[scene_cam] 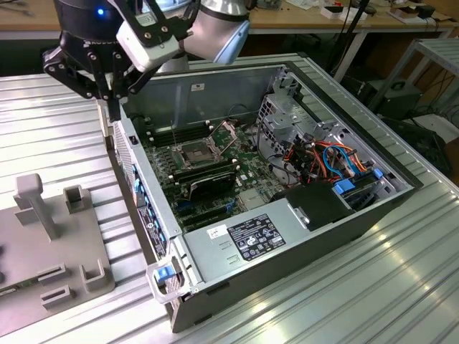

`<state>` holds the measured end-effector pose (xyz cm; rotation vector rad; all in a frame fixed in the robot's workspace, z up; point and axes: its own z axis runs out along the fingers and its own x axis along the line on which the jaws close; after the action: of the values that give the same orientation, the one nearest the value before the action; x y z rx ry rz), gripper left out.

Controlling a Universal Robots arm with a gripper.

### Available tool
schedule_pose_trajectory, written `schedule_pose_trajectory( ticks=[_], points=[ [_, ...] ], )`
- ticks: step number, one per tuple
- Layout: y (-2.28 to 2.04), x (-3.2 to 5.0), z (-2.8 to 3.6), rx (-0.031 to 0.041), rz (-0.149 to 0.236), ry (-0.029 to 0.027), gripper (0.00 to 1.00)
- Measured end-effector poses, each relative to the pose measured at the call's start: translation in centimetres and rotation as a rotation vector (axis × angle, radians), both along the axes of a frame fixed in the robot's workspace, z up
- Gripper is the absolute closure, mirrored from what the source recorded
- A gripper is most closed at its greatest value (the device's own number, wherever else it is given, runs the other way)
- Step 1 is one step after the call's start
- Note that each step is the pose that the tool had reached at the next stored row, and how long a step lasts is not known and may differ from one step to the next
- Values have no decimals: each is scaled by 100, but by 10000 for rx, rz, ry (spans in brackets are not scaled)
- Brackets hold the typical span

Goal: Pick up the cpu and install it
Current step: 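Reach for the cpu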

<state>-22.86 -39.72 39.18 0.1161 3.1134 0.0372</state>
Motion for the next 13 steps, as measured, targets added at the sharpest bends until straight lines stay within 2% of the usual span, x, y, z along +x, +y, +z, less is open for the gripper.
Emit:
schedule_pose_trajectory(
  ticks=[3,6,13],
  points=[
    [0,-98,-4,0,0,0,89],
    [0,-249,-10,0,-1,0,89],
    [0,-515,-22,-1,-1,0,89]
  ],
)
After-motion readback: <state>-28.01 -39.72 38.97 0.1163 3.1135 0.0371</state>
